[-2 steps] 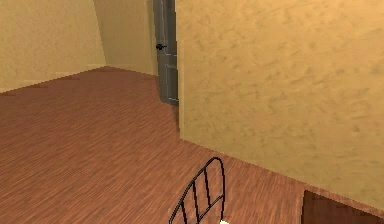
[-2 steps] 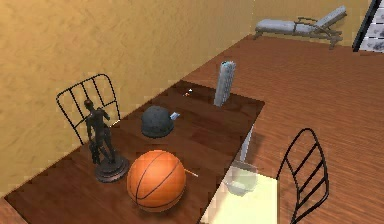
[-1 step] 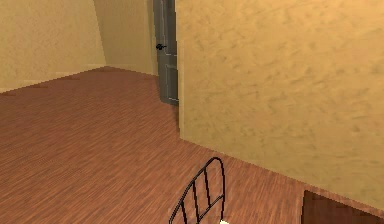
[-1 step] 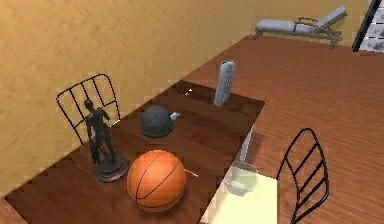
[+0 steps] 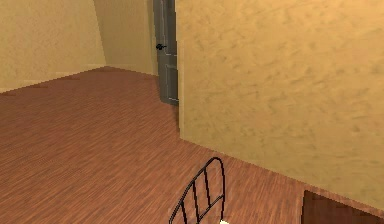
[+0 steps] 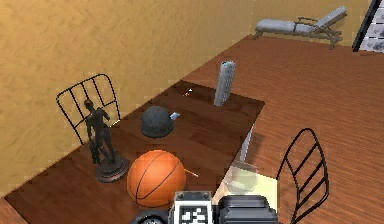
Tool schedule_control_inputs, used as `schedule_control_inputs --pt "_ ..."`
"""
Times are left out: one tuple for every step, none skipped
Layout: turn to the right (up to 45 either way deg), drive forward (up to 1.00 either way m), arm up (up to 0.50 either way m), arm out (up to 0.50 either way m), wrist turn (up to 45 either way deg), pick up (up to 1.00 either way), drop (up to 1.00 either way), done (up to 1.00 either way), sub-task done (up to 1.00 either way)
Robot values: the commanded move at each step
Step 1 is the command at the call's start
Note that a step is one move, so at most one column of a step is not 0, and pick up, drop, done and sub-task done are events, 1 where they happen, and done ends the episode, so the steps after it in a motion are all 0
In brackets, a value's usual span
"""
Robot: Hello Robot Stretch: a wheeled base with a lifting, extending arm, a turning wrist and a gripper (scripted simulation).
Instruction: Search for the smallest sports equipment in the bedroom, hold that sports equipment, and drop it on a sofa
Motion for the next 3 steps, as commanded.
schedule_control_inputs --pt "0.0 0.0 0.0 0.14 0.0 0.0 0.0 0.0 0.0" --pt "0.0 0.0 0.0 0.0 45.0 0.0 0.0 0.0 0.0" --pt "0.0 0.0 0.0 0.0 45.0 0.0 0.0 0.0 0.0"
